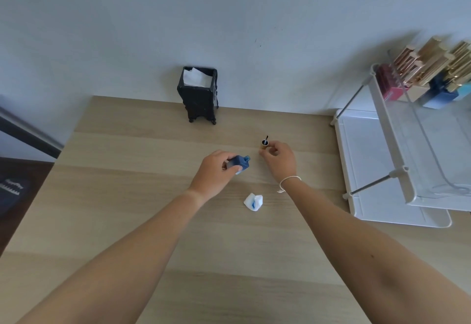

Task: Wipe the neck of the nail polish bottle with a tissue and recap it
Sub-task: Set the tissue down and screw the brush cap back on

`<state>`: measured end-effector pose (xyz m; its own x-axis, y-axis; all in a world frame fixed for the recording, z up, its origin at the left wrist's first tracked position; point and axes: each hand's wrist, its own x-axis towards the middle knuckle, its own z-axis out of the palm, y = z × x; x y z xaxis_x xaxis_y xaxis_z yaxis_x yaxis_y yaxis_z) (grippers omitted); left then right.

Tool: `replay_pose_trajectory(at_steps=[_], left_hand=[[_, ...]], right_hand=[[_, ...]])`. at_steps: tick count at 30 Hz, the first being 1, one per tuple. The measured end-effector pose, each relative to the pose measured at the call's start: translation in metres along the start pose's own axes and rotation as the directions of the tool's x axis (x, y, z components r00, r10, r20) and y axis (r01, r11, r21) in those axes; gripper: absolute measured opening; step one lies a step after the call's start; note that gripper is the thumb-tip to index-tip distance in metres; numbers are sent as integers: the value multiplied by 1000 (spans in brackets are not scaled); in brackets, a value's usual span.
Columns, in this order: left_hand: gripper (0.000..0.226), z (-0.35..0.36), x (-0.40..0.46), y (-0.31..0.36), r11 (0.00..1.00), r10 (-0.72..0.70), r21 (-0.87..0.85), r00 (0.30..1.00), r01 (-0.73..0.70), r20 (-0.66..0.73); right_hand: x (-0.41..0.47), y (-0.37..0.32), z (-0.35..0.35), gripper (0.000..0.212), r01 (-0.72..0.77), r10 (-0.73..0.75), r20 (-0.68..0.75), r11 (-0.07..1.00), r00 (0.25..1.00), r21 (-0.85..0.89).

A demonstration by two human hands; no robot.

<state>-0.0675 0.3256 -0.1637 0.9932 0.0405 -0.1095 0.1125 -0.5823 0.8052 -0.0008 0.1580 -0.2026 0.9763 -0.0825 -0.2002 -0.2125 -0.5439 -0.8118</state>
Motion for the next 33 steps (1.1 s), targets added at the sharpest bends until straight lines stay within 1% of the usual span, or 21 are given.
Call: replay_pose_trajectory(at_steps=[5, 8, 12, 16, 22, 26, 30, 33], left_hand=[[33, -1, -5, 7, 1000, 13, 3, 1000, -13, -9], [31, -3, -12, 14, 999, 34, -4, 999, -34, -13], [26, -8, -25, 25, 998, 69, -12, 998, -69, -12], [25, -14, -40, 38, 995, 100, -11, 995, -100, -16], [24, -22, -64, 49, 994, 112, 5, 993, -112, -24], [23, -26, -75, 55, 991, 132, 10, 991, -132, -36], [28, -29, -80, 60, 987, 158, 38, 987, -157, -42], [29, -31, -81, 63, 983, 176, 59, 983, -173, -47]], right_hand=[[-18, 4, -11, 16, 34, -34, 20, 999, 999, 5], [-37, 5, -22, 6, 32, -35, 43, 997, 998, 65], [-66, 3, -38, 10, 53, -61, 92, 995, 994, 85], [-93, 3, -58, 5, 108, -120, 107, 987, 987, 116], [-125, -5, -85, 19, 188, -199, 65, 971, 978, 146], [-137, -11, -94, 20, 206, -216, 46, 965, 975, 160], [-142, -18, -97, 21, 209, -219, 47, 965, 975, 157], [-143, -22, -100, 15, 232, -240, 42, 962, 970, 144]])
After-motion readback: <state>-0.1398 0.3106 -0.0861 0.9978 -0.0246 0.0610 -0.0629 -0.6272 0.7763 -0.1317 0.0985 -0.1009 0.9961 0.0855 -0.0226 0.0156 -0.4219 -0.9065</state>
